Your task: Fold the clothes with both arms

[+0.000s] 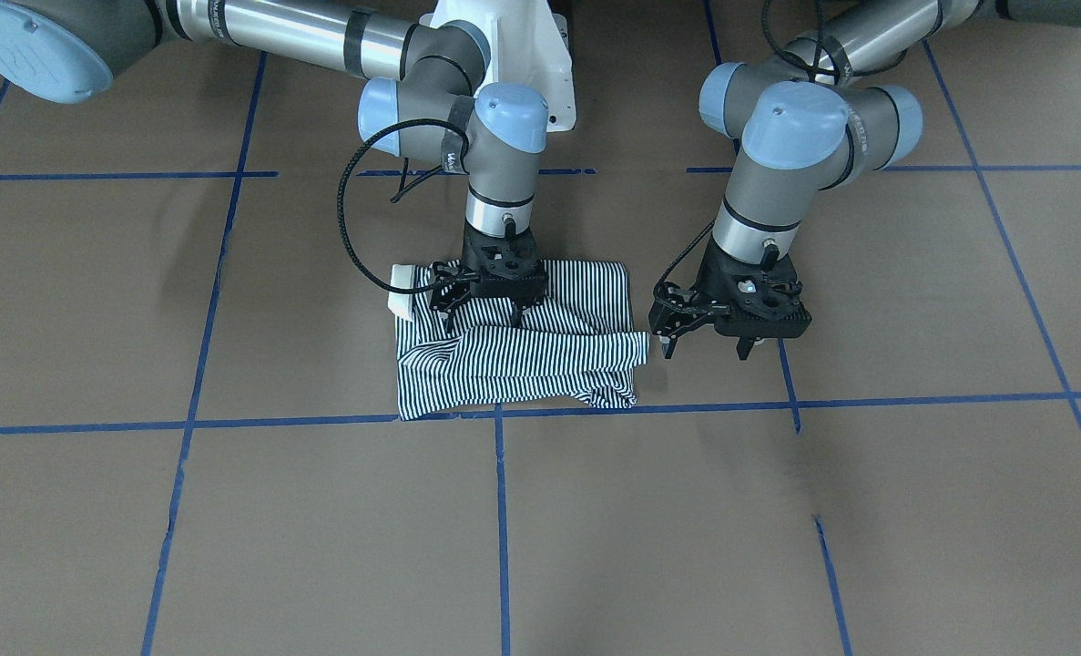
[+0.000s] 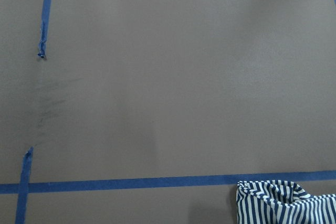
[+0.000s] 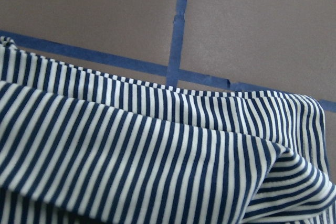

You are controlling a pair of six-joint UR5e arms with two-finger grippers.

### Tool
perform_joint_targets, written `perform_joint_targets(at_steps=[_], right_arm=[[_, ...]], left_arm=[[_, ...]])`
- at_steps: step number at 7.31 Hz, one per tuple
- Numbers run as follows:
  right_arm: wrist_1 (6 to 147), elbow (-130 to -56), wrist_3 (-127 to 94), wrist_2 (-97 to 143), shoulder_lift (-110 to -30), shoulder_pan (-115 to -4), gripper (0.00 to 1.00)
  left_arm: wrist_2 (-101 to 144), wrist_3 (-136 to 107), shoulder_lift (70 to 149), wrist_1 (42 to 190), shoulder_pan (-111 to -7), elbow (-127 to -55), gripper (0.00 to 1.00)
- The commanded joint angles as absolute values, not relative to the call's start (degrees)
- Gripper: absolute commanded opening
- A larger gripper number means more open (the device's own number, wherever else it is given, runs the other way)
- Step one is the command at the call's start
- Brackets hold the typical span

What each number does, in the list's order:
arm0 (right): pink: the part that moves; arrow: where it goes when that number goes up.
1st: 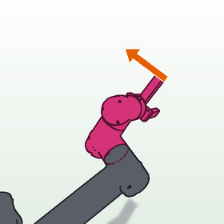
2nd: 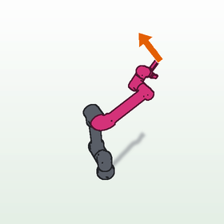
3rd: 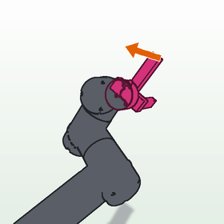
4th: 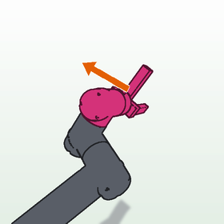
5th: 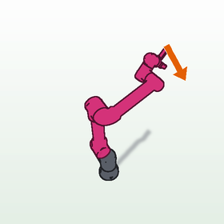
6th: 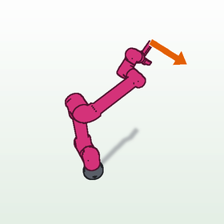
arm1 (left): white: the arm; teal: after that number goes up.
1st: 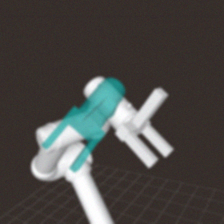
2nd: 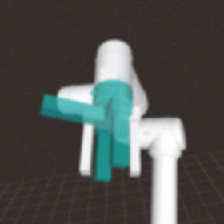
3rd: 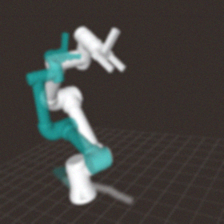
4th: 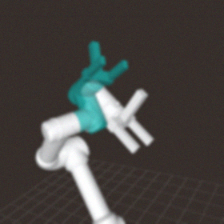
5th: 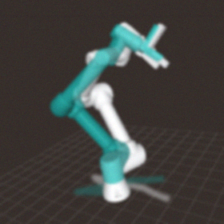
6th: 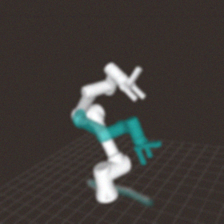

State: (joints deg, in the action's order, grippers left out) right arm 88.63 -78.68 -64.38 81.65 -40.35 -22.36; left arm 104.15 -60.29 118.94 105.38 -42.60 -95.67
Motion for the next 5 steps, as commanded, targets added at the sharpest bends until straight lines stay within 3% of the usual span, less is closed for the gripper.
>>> perform_joint_targets(at_steps=[1,5], right_arm=[[88.6,-78.32,-64.42,81.65,-40.17,-21.62,1.0],[88.42,-77.35,-63.28,81.56,-39.82,-23.63,1.0]], left_arm=[[104.15,-60.47,118.92,105.38,-42.54,-95.54,1.0],[104.15,-60.47,118.92,105.38,-42.54,-95.54,1.0]])
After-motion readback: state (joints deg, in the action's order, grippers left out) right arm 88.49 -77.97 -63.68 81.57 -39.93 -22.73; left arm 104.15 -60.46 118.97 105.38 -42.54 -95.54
